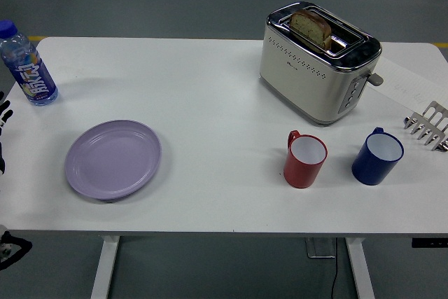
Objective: Push plate across desktop
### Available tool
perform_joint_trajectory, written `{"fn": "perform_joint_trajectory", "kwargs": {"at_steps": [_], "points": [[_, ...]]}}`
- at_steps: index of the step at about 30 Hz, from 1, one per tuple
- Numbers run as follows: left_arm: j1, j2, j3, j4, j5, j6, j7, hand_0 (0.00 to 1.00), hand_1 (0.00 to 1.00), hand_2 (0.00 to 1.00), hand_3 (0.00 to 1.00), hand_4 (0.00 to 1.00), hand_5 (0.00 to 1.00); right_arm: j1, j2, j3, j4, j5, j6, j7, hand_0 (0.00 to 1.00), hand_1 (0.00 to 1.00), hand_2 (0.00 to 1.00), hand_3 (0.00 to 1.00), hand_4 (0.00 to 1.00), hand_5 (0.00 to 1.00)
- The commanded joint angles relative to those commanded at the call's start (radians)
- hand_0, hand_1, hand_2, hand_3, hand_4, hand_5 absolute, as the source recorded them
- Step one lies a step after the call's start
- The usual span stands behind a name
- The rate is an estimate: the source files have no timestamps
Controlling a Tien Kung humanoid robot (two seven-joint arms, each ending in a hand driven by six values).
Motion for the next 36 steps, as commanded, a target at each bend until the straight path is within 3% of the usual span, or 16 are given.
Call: {"fn": "perform_joint_trajectory", "kwargs": {"at_steps": [11,16,22,36], "points": [[0.0,-0.063,0.024,0.036,0.073,-0.019,-0.01,0.873,0.9,0.945,0.998,0.604,0.998,0.003,0.0,0.002,0.0,-0.007,0.002,-0.001,0.637,0.613,0.663,0.604,0.19,0.104],[0.0,-0.071,0.046,0.059,0.066,-0.015,-0.013,0.873,0.899,0.945,0.998,0.603,0.998,0.003,0.0,0.0,0.0,-0.007,0.003,0.0,0.637,0.613,0.662,0.603,0.189,0.104],[0.008,-0.085,0.058,0.086,0.051,0.022,-0.038,0.873,0.9,0.944,0.998,0.601,0.998,0.005,-0.001,-0.002,0.0,-0.004,0.003,0.002,0.636,0.613,0.663,0.603,0.189,0.106],[0.031,-0.096,0.131,0.082,0.021,0.057,-0.083,0.847,0.889,0.929,0.998,0.598,0.998,0.001,-0.001,0.002,0.0,-0.012,0.005,-0.001,0.636,0.613,0.662,0.603,0.188,0.105]]}}
